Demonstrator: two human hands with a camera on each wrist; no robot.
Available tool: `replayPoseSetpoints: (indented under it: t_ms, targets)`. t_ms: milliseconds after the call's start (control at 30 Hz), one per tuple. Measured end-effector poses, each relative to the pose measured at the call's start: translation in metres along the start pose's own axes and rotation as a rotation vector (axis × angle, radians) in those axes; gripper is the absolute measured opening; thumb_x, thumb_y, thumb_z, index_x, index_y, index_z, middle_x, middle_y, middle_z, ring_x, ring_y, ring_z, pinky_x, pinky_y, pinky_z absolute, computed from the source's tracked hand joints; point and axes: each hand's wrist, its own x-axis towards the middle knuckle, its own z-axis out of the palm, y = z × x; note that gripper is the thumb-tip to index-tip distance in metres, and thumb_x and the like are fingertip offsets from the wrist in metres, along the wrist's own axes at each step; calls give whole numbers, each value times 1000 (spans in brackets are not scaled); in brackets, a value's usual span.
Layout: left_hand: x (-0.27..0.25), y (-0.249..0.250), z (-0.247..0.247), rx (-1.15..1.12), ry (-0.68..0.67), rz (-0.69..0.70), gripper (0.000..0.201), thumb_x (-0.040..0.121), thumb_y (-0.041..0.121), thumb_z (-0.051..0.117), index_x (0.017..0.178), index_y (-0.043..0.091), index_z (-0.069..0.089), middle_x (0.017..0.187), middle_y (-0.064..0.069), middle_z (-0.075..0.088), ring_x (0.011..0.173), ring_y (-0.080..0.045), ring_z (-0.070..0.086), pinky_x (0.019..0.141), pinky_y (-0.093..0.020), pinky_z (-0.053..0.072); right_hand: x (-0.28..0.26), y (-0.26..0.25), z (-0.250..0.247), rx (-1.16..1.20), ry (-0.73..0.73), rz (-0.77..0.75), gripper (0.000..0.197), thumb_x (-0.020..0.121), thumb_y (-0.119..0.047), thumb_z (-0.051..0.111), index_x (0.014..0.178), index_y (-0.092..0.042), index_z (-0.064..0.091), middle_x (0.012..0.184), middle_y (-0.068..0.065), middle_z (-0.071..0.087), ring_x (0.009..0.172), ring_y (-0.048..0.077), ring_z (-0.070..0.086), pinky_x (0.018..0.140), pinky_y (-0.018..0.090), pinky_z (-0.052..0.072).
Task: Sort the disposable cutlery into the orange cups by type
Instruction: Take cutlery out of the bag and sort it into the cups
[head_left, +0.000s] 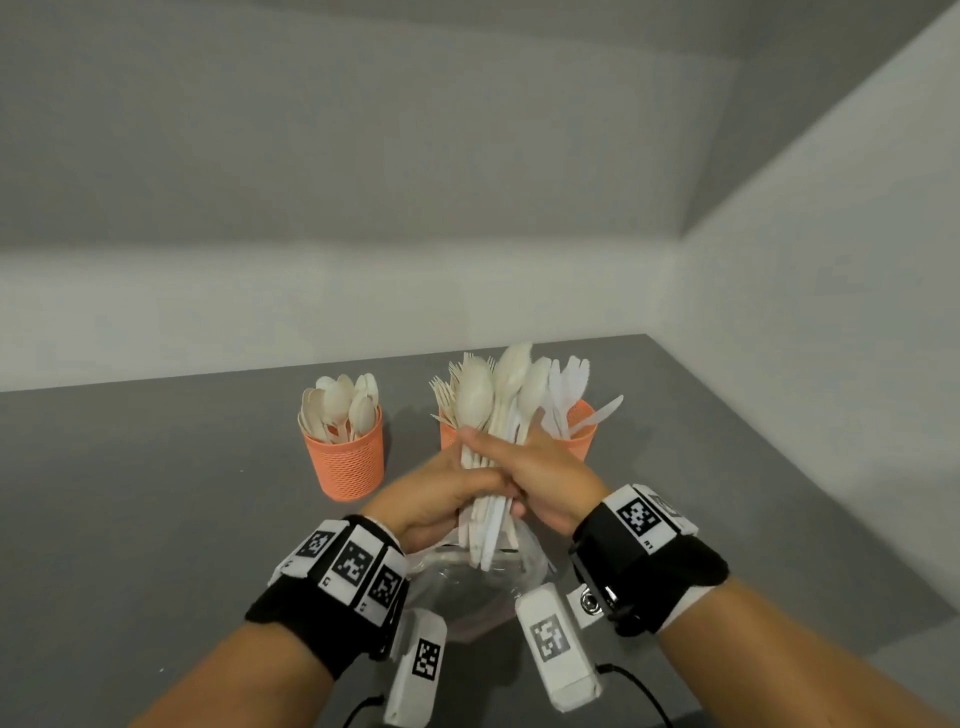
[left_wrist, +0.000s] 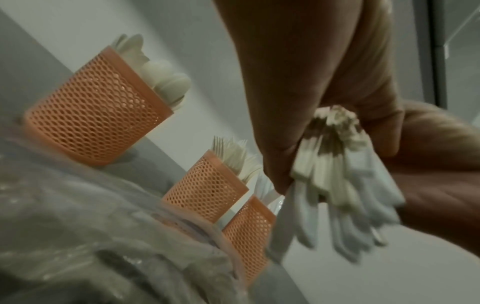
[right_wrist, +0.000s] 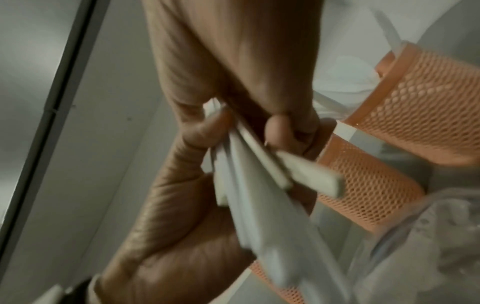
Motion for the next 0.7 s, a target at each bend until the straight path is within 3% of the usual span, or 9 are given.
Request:
replayPoseSetpoints:
  t_ms: [67,133,233,300,333,400,467,600,700]
  targets:
    - [-1,-3,-1,-17,30,-2,43,75,-7,58,118,-3,53,72,-11,70,74,-22,67,72,-31,58,2,3,1,-158,-26,-19,46,88,-41,57,129,-24,51,123,0,63,113,13,60,100,34,48]
    - [0,-5,-3,-55,64,-8,31,83,-4,58,114,-1,57,73,-6,70,69,-15,67,64,-25,56,4,2,0,-218,-28,-28,54,85,-52,53,133,-28,47,130,-3,58,119,13,55,104,37,44]
    - [1,-3,-9,-175,137,-9,14,85,4,59,99,-1,62,66,-6,64,55,-12,61,52,-21,51,4,0,-8,-260,-39,-38,44,93,-46,44,130,-21,48,127,-1,57,114,11,57,91,24,49]
    - [2,-3,-13,-247,172,6,16,85,3,59,100,-1,63,66,-7,64,55,-13,61,51,-20,51,2,-2,-12,-245,28,-36,33,96,-37,43,117,-14,53,101,0,64,85,6,63,68,11,48]
    - [2,-4,-14,-261,186,18,19,84,2,60,103,-2,62,72,-10,65,60,-15,63,53,-21,53,1,-1,-12,-241,86,-67,24,96,-32,46,107,-13,56,86,0,62,71,6,61,58,10,46]
    - [4,-7,-16,-280,197,34,31,82,3,64,112,-5,61,92,-20,66,80,-24,65,70,-28,58,2,0,-11,-282,208,-168,13,93,-21,53,81,-18,55,69,-1,57,60,12,59,53,16,44]
    - [6,-9,-16,-324,194,46,36,80,4,66,114,-6,59,94,-21,65,83,-26,64,77,-31,57,5,0,-9,-345,298,-238,27,93,-15,53,67,-21,47,61,1,53,55,16,55,53,21,43]
    - [7,-7,-16,-390,176,70,30,76,6,67,104,-3,61,75,-12,65,64,-16,64,64,-25,53,5,-7,-9,-268,469,-315,27,97,-19,44,70,-21,41,66,18,53,58,28,50,56,37,43]
    - [7,-4,-18,-415,207,93,35,73,9,64,104,-6,61,87,-16,63,76,-19,65,69,-27,56,7,-7,-18,-223,524,-309,25,97,-17,43,72,-18,44,67,17,50,55,25,47,56,38,43]
